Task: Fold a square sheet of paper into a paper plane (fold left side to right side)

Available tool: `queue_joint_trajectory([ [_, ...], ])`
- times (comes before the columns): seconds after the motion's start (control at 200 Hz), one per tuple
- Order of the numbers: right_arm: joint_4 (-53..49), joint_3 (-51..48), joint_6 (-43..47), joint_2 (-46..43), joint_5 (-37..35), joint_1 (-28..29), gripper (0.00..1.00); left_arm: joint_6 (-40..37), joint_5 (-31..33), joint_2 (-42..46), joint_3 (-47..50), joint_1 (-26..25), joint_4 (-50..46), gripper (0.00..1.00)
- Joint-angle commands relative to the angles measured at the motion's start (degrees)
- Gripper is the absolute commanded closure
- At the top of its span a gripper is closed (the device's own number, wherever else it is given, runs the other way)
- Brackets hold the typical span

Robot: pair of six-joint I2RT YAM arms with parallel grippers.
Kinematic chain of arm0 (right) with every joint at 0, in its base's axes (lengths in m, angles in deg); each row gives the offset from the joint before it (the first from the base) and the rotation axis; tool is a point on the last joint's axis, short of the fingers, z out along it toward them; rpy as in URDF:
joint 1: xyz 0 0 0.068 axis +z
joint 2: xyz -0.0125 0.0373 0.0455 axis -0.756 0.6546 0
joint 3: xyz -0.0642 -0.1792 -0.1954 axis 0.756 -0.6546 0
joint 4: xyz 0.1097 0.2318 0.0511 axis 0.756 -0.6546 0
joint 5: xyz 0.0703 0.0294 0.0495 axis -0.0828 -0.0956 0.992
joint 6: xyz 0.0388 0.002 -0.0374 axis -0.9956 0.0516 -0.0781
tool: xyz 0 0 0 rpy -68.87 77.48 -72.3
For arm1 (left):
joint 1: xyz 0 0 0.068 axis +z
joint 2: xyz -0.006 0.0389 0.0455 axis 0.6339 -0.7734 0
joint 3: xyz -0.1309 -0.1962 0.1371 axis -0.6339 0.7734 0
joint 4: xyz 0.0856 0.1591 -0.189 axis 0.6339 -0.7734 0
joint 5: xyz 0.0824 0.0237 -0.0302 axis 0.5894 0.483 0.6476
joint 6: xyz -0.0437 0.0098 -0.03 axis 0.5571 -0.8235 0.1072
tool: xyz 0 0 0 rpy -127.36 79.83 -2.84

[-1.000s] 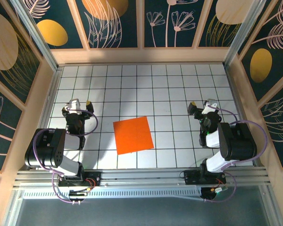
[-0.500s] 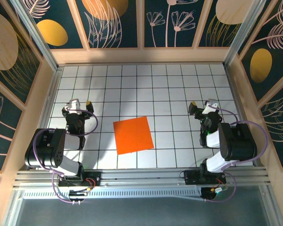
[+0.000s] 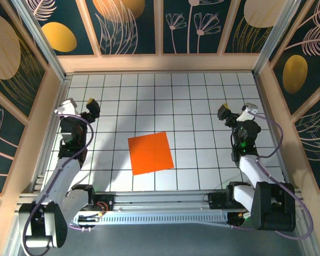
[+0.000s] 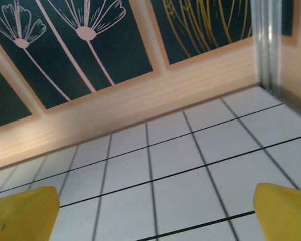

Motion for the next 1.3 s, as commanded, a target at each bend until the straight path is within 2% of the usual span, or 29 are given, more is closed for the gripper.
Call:
queue_joint_trajectory([
  [0.0, -14.2, 4.5, -7.6, -1.2, 7.7, -0.3, 0.01, 10.6, -11.6, 1.9, -1.2, -0.3, -18.2, 0.01],
  [0.095, -17.5, 6.2, -10.9, -0.5, 13.1, -0.1, 0.01, 14.4, -19.1, 1.1, -1.1, -1.9, -22.7, 0.01],
  [0.235, -18.7, 7.1, -13.4, 1.2, 17.2, 0.9, 0.01, 18.0, -20.9, -2.3, -1.6, -12.0, -25.2, 0.01],
  [0.475, -20.9, 9.7, -12.6, 4.3, 15.6, 4.0, 0.02, 24.6, -21.3, -14.8, -4.9, -28.7, -21.5, 0.02],
  [0.656, -22.6, 11.4, -11.1, 5.4, 13.2, 5.8, 0.02, 27.7, -21.7, -26.3, -7.4, -36.2, -16.1, 0.07],
  [0.956, -24.4, 12.0, -9.1, 5.8, 10.8, 6.5, 0.03, 27.5, -23.0, -36.8, -10.2, -38.3, -12.9, 0.15],
  [1.296, -25.5, 12.8, -6.4, 7.4, 9.5, 6.6, 0.03, 17.9, -26.1, -48.2, -16.6, -38.2, -13.4, 0.23],
])
